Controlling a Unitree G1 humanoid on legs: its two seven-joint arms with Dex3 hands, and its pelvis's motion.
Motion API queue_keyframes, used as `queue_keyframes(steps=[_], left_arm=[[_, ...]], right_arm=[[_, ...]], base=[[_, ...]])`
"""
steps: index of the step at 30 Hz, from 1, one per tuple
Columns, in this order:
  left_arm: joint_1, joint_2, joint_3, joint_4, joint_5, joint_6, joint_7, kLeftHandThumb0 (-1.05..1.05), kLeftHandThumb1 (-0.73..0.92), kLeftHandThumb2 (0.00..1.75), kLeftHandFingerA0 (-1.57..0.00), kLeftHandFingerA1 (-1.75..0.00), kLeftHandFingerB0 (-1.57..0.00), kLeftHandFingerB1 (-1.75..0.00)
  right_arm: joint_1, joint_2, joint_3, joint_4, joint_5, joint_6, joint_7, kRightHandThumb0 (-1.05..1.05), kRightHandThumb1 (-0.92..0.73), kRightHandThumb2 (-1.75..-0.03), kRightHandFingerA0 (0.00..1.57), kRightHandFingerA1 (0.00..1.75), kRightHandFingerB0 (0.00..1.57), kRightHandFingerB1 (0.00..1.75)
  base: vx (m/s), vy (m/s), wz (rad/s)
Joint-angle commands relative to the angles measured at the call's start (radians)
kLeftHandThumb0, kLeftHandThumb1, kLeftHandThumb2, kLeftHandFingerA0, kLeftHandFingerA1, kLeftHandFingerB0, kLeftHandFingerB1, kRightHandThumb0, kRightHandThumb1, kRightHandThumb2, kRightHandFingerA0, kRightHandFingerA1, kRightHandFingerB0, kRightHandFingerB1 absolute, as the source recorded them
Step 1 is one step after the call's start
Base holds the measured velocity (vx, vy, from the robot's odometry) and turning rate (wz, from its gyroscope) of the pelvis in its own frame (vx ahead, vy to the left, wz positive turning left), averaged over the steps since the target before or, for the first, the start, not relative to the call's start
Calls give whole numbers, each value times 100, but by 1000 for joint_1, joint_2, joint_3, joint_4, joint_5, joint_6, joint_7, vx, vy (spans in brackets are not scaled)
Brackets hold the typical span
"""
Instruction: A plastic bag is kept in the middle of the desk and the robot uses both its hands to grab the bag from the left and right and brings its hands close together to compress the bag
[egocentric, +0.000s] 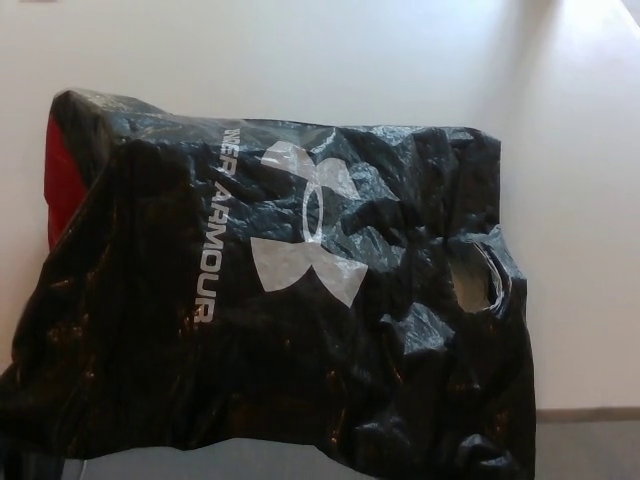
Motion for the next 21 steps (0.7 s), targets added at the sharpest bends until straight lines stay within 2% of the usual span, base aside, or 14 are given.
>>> queue_keyframes(steps=[1,3,4,5,8,16,21], left_arm=[[7,-5,33,166,-71,-409,-168,-34,58,115,-1,-49,0,-48],[2,-2,33,174,-66,-419,-164,-34,59,115,0,-49,0,-48],[-5,0,33,180,-70,-418,-167,-74,77,101,-13,-44,-10,-40],[-13,3,32,185,-76,-418,-171,-73,92,70,-20,-35,-13,-27],[-53,-4,33,200,-80,-423,-158,-69,92,69,-21,-36,-16,-29],[-88,-2,44,249,-29,-469,-125,-75,92,71,-22,-36,-16,-28],[-128,9,39,257,0,-472,-111,-73,92,72,-22,-37,-18,-29]], right_arm=[[37,-36,-6,29,-290,-386,-70,-85,-91,-121,0,19,0,20],[35,-35,-6,34,-299,-393,-77,-86,-91,-121,0,18,0,19],[29,-33,-5,41,-303,-402,-81,-87,-92,-120,0,15,0,17],[22,-31,-4,51,-307,-413,-87,-87,-91,-120,0,15,0,18],[13,-25,5,42,-333,-400,-99,-87,-92,-120,0,12,0,14],[-13,-41,13,46,-374,-394,-119,-86,-92,-120,0,12,0,14],[-20,-33,11,42,-393,-384,-142,-86,-92,-120,0,12,0,14]], base=[[0,0,0],[0,0,0],[0,0,0],[0,0,0],[0,0,0],[0,0,0],[0,0,0]])
